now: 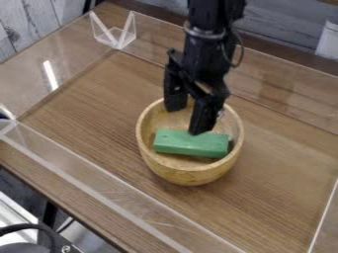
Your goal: Remove the green block from inside the brown bowl and put it on the table
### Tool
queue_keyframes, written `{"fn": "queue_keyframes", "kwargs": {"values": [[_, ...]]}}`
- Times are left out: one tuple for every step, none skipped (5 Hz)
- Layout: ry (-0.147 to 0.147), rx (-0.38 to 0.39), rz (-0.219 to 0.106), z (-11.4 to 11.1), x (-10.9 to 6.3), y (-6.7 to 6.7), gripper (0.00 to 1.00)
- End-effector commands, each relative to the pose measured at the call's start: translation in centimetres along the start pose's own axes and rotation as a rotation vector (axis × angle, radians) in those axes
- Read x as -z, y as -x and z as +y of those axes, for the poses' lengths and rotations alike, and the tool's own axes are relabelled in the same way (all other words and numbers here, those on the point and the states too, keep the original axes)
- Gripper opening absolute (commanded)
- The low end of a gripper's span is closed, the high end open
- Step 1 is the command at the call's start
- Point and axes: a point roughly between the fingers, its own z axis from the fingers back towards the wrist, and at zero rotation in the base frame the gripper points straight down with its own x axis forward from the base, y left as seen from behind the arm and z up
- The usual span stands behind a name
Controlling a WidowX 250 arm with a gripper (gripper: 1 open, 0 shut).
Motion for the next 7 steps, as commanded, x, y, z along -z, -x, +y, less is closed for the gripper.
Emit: {"fn": "queue_keyframes", "kwargs": {"values": [[-0.035, 0.066, -0.053, -0.3, 0.1, -0.2, 1.00], [-0.038, 0.110, -0.049, -0.5, 1.1, -0.3, 1.00], [-0.034, 0.123, -0.042, -0.6, 2.0, -0.6, 1.00], [-0.028, 0.133, -0.036, -0.6, 2.7, -0.8, 1.00], [-0.022, 0.142, -0.035, -0.6, 3.3, -1.0, 1.00], [-0.016, 0.151, -0.035, -0.6, 3.7, -1.2, 1.00], [-0.011, 0.161, -0.037, -0.7, 4.3, -1.3, 1.00]]}}
